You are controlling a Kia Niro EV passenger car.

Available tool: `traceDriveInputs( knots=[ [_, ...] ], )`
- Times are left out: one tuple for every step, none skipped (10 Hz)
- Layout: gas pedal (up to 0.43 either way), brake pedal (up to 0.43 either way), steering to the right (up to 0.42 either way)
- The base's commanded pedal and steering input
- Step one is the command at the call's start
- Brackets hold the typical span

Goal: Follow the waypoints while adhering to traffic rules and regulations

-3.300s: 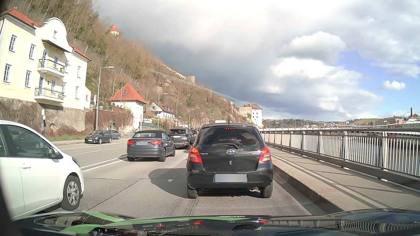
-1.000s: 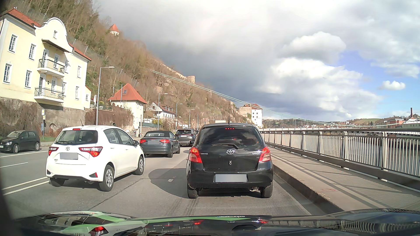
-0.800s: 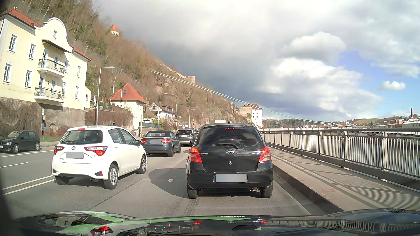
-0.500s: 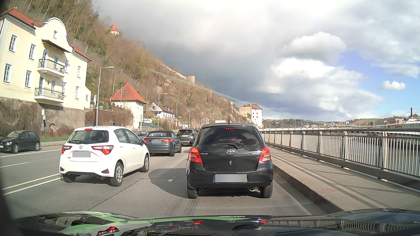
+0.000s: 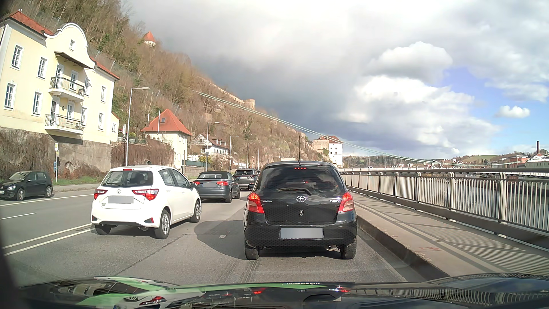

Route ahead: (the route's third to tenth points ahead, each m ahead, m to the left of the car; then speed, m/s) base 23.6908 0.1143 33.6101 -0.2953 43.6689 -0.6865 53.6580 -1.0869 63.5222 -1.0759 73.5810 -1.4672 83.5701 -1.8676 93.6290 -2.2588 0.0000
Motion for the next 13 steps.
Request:
traceDriveInputs(
  knots=[
    [0.0, 0.232, 0.0],
    [0.0, 0.232, 0.0],
    [0.0, 0.232, 0.0],
    [0.0, 0.232, 0.0],
    [0.0, 0.232, 0.0],
    [0.0, 0.232, 0.0],
    [0.0, 0.232, 0.0],
    [0.0, 0.232, 0.0],
    [0.0, 0.232, 0.0],
    [0.0, 0.232, 0.0],
    [0.0, 0.232, 0.0],
    [0.0, 0.232, 0.0],
    [0.0, 0.232, 0.0]
  ],
)
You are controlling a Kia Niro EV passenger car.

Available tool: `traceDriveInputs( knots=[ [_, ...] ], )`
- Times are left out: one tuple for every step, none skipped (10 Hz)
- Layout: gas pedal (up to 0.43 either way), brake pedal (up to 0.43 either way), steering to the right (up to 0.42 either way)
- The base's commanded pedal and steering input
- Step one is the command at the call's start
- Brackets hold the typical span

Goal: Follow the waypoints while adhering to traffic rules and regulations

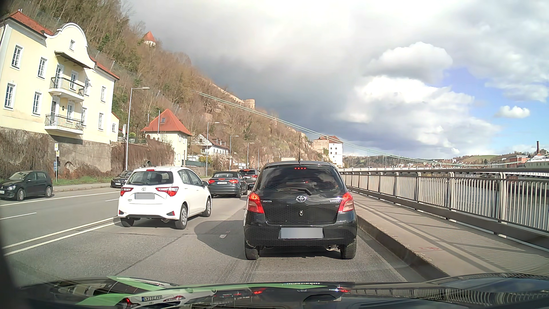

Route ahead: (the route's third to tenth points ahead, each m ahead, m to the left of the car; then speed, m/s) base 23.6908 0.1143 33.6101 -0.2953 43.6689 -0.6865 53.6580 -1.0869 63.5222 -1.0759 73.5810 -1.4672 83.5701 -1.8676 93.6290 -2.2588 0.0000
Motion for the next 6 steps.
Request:
traceDriveInputs(
  knots=[
    [0.0, 0.232, 0.0],
    [0.0, 0.232, 0.0],
    [0.0, 0.232, 0.0],
    [0.0, 0.232, 0.0],
    [0.0, 0.232, 0.0],
    [0.0, 0.232, 0.0]
  ],
)
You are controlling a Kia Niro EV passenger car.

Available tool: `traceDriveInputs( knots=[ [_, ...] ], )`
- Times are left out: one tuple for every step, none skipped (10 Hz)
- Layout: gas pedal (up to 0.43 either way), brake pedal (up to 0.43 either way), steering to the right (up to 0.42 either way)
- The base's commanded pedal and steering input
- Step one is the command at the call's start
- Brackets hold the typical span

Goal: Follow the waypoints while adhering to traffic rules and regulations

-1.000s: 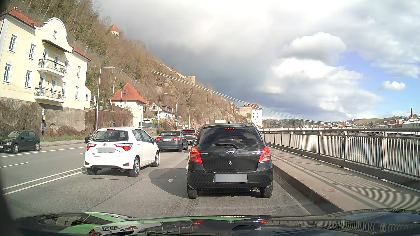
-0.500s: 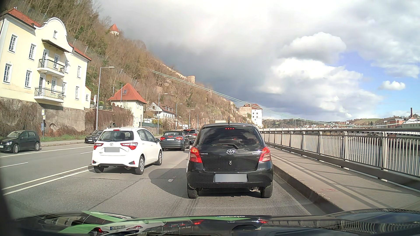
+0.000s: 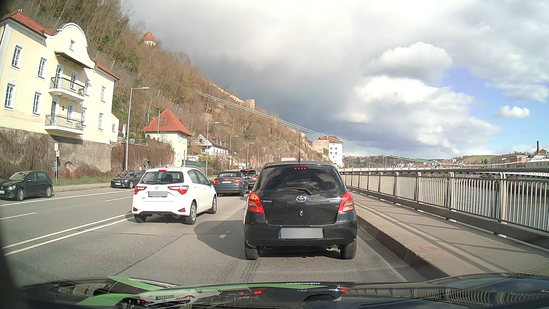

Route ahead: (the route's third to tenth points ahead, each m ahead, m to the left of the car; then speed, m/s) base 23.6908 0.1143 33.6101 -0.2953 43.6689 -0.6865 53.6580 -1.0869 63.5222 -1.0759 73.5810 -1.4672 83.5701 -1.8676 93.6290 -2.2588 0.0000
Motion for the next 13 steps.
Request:
traceDriveInputs(
  knots=[
    [0.0, 0.232, 0.0],
    [0.0, 0.232, 0.0],
    [0.0, 0.232, 0.0],
    [0.0, 0.232, 0.0],
    [0.0, 0.232, 0.0],
    [0.0, 0.232, 0.0],
    [0.0, 0.232, 0.0],
    [0.0, 0.232, 0.0],
    [0.0, 0.232, 0.0],
    [0.0, 0.232, 0.0],
    [0.0, 0.232, 0.0],
    [0.0, 0.232, 0.0],
    [0.0, 0.232, 0.0]
  ],
)
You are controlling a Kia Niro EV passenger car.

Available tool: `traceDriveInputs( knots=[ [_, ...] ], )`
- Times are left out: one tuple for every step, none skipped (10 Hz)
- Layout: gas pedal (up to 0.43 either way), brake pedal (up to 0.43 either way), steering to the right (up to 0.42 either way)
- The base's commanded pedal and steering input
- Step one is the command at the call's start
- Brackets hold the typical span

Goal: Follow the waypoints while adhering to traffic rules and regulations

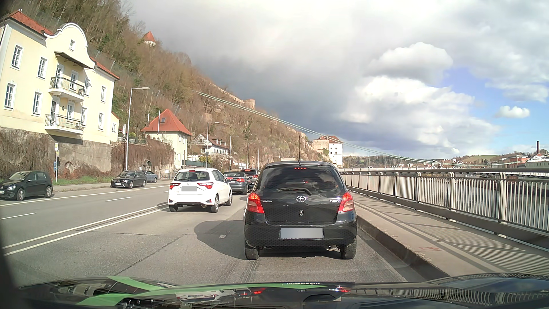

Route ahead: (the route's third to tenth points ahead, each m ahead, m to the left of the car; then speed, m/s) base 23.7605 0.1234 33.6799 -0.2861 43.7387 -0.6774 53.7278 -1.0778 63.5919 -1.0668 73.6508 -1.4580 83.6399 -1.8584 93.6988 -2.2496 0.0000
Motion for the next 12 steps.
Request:
traceDriveInputs(
  knots=[
    [0.0, 0.232, 0.0],
    [0.0, 0.232, 0.0],
    [0.0, 0.232, 0.0],
    [0.0, 0.238, 0.0],
    [0.0, 0.232, 0.0],
    [0.0, 0.232, 0.0],
    [0.0, 0.238, 0.0],
    [0.0, 0.238, 0.0],
    [0.0, 0.232, 0.0],
    [0.0, 0.232, 0.0],
    [0.0, 0.238, 0.0],
    [0.0, 0.232, 0.0]
  ],
)
